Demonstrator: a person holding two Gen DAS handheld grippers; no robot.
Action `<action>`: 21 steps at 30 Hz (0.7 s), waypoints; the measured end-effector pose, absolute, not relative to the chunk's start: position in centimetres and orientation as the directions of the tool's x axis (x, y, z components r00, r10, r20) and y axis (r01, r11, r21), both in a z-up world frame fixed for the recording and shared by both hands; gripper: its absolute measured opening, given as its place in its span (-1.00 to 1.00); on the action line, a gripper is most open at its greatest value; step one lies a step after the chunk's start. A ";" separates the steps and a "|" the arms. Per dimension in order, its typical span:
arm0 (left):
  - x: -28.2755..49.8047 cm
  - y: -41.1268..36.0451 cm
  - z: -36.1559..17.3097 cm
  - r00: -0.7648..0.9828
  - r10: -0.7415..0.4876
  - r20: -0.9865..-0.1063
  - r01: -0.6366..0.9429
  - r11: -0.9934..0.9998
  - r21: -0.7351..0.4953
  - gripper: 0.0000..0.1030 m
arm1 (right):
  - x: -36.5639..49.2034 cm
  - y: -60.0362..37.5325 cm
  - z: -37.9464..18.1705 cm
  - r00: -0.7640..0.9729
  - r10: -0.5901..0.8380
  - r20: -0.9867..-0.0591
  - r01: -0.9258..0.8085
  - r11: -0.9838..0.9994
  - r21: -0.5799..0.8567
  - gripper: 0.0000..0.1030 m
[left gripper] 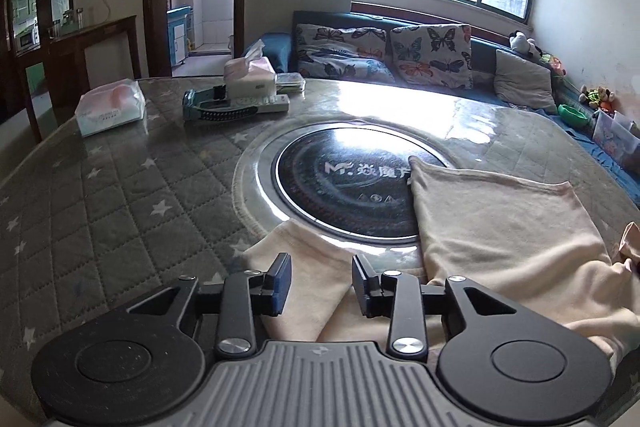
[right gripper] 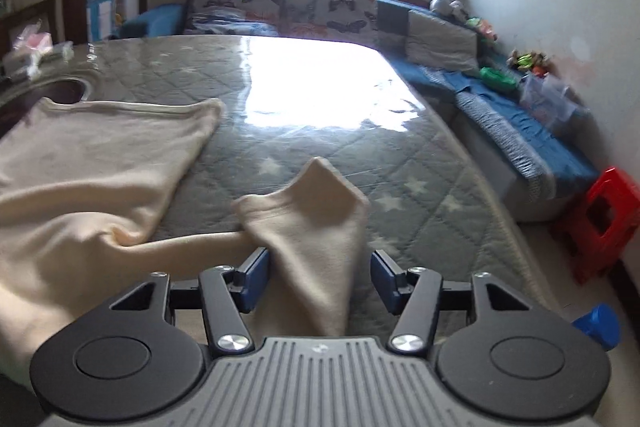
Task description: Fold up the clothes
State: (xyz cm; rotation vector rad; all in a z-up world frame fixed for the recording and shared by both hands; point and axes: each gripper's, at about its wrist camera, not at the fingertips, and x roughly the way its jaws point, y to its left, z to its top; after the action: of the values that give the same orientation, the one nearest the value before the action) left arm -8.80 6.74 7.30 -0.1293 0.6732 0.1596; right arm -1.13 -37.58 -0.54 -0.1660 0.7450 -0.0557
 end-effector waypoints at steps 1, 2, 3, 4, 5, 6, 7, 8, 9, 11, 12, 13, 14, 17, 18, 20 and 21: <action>-8.5 6.6 7.3 0.772 0.099 -0.628 -0.181 0.981 -0.068 -0.26 | -1.2 -38.0 -0.6 0.738 -0.137 -0.661 0.013 0.982 -0.189 0.16; -8.2 6.5 7.3 0.772 0.094 -0.628 -0.175 0.982 -0.069 -0.24 | -1.2 -39.0 -0.5 0.736 -0.168 -0.655 0.058 0.981 -0.186 0.20; -7.8 6.3 7.2 0.772 0.090 -0.629 -0.169 0.983 -0.067 -0.23 | -1.2 -40.1 -0.4 0.732 -0.191 -0.654 0.101 0.980 -0.172 0.20; -7.4 6.1 7.2 0.772 0.086 -0.629 -0.163 0.984 -0.066 -0.23 | -1.2 -41.1 -0.2 0.728 -0.212 -0.652 0.143 0.977 -0.157 0.20; -6.9 5.9 7.1 0.772 0.082 -0.630 -0.158 0.985 -0.065 -0.23 | -1.3 -42.1 -0.1 0.723 -0.235 -0.650 0.186 0.972 -0.144 0.20; -6.4 5.7 7.0 0.771 0.079 -0.631 -0.152 0.986 -0.063 -0.23 | -1.4 -42.9 0.1 0.717 -0.252 -0.650 0.216 0.967 -0.136 0.20; -5.8 5.4 7.0 0.772 0.074 -0.632 -0.145 0.987 -0.062 -0.23 | -1.6 -43.7 0.3 0.710 -0.268 -0.651 0.245 0.961 -0.129 0.20; -5.3 5.1 6.9 0.772 0.069 -0.632 -0.138 0.989 -0.061 -0.23 | -1.6 -44.0 0.4 0.710 -0.273 -0.650 0.252 0.959 -0.127 0.20; -4.6 4.8 6.8 0.772 0.065 -0.633 -0.130 0.990 -0.058 -0.23 | -1.7 -44.2 0.5 0.710 -0.276 -0.648 0.257 0.958 -0.126 0.20; -3.3 4.1 6.7 0.772 0.053 -0.634 -0.110 0.993 -0.051 -0.25 | -1.7 -44.0 1.1 0.725 -0.265 -0.636 0.240 0.962 -0.127 0.18; -2.6 3.7 6.7 0.772 0.045 -0.634 -0.096 0.994 -0.046 -0.27 | -1.7 -43.7 1.4 0.735 -0.248 -0.631 0.223 0.967 -0.119 0.17; -1.8 3.3 6.6 0.772 0.037 -0.635 -0.082 0.996 -0.042 -0.27 | -1.6 -43.4 1.7 0.745 -0.231 -0.625 0.207 0.972 -0.112 0.16; -1.1 2.9 6.6 0.771 0.028 -0.636 -0.068 0.997 -0.039 -0.27 | -1.3 -42.9 1.9 0.753 -0.189 -0.631 0.172 0.981 -0.089 0.14; 1.2 1.8 6.1 0.764 0.012 -0.646 -0.037 0.999 -0.026 -0.27 | -0.2 -41.2 2.5 0.764 -0.056 -0.643 0.061 0.998 -0.015 -0.01; 1.9 1.5 5.9 0.761 0.008 -0.649 -0.028 0.999 -0.021 -0.27 | 0.7 -40.3 2.6 0.756 0.006 -0.654 0.013 1.000 0.024 -0.06; 3.4 1.1 5.4 0.754 0.006 -0.656 -0.021 1.000 -0.015 -0.27 | 2.4 -38.7 2.6 0.734 0.112 -0.670 -0.069 0.994 0.090 -0.16; 4.1 1.0 5.1 0.752 0.006 -0.659 -0.021 1.000 -0.016 -0.26 | 3.1 -38.1 2.5 0.724 0.143 -0.675 -0.096 0.990 0.106 -0.19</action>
State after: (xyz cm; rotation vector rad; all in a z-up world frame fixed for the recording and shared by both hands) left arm 4.07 1.01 5.15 -0.0228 0.7190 0.0147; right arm 3.09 -38.06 2.50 0.0655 0.7497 0.1318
